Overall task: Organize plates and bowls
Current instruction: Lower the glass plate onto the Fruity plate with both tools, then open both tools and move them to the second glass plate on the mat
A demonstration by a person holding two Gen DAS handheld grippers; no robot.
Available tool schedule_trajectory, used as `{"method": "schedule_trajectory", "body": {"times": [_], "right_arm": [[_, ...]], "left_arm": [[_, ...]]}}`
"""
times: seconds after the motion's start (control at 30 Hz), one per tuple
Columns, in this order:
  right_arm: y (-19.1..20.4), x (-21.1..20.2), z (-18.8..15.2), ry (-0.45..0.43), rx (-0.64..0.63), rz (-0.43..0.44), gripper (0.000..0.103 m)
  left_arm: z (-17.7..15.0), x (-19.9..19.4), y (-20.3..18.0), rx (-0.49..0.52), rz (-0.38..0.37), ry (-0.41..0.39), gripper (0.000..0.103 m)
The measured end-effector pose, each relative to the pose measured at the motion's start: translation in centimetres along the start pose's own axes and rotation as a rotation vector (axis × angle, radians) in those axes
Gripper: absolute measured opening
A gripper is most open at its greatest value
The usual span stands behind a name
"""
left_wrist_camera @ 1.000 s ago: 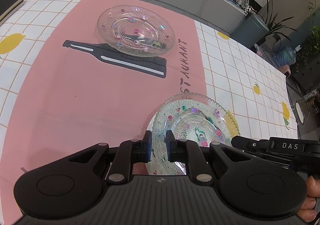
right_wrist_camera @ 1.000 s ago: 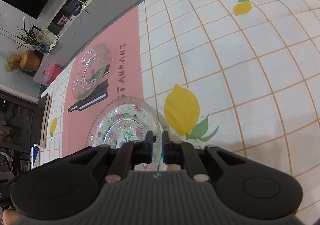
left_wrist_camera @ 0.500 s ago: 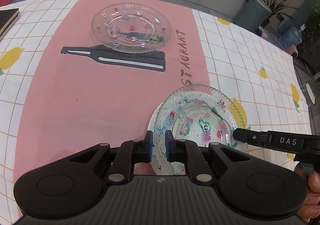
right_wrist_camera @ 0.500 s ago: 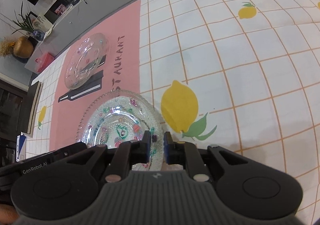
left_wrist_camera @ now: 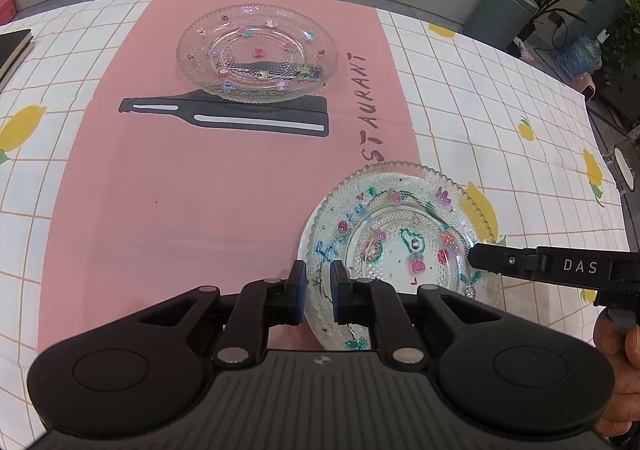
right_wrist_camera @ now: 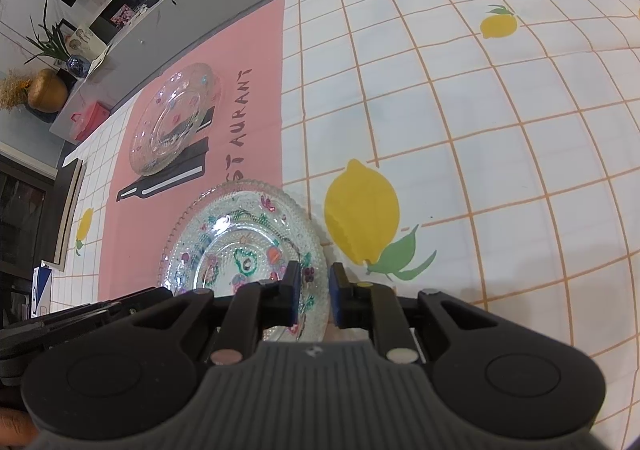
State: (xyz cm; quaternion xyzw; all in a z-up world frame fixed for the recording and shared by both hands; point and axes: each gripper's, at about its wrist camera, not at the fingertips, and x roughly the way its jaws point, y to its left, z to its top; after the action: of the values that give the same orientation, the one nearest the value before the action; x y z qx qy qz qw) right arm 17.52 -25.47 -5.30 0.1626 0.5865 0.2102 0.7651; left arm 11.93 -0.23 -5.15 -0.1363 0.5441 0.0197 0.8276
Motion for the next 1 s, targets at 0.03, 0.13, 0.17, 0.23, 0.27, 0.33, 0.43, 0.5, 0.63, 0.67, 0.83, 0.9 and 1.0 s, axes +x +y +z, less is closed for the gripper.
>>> {"method": "schedule_trajectory", "body": {"times": [0.03,0.13,0.17,0.23,0.27,0.33,0.43,0.5,0.63,0.67,0.83,0.9,1.0], "right_arm": [[0.1,0.0,0.0,0.001,-0.003,-0.001,0.016],[0.3,0.2,-0.1,0.01,-0.015,-0.002,0.019],[0.4,0.4,-0.1,0.02,-0.023,-0.002,0.021],[0.8,0.5,-0.2,0.033,-0.044,-0.008,0.024],[0.9,0.5,-0.3,0.031,-0.056,-0.014,0.024],[1.0,0.5,-0.3,0.03,-0.064,-0.02,0.024],[0.6,0.3,0.0,0.013,-0.043,-0.025,0.024],[0.3,-0.2,0.3,-0.013,-0.023,-0.023,0.025],[-0.1,-0.9,0.8,-0.037,0.0,-0.007,0.024],[0.0,-1.0,0.8,-0.04,0.001,-0.005,0.025],[0.1,-1.2,1.4,-0.049,0.016,0.019,0.027],[0.1,-1.3,1.8,-0.054,0.036,0.043,0.031],[0.0,-1.5,2.5,-0.06,0.092,0.132,0.033]], "left_arm": [[0.0,0.0,-0.1,0.004,0.002,0.0,0.014],[0.1,0.0,-0.3,0.018,0.01,0.004,0.014],[0.1,0.0,-0.3,0.019,0.009,0.005,0.014],[0.2,-0.1,0.0,-0.001,0.0,0.0,0.014],[0.2,-0.2,0.2,-0.016,-0.006,-0.009,0.014],[0.2,-0.7,0.7,-0.045,-0.016,-0.029,0.014],[0.3,-1.2,1.6,-0.076,-0.017,-0.043,0.014],[0.2,-1.7,2.1,-0.086,-0.029,-0.057,0.014],[0.3,-2.2,3.2,-0.103,-0.044,-0.073,0.014],[0.4,-2.2,3.5,-0.106,-0.048,-0.077,0.014],[1.7,-2.4,4.9,-0.127,-0.073,-0.11,0.014],[2.4,-2.5,5.5,-0.139,-0.083,-0.125,0.014],[3.5,-2.6,6.4,-0.155,-0.101,-0.151,0.016]]}}
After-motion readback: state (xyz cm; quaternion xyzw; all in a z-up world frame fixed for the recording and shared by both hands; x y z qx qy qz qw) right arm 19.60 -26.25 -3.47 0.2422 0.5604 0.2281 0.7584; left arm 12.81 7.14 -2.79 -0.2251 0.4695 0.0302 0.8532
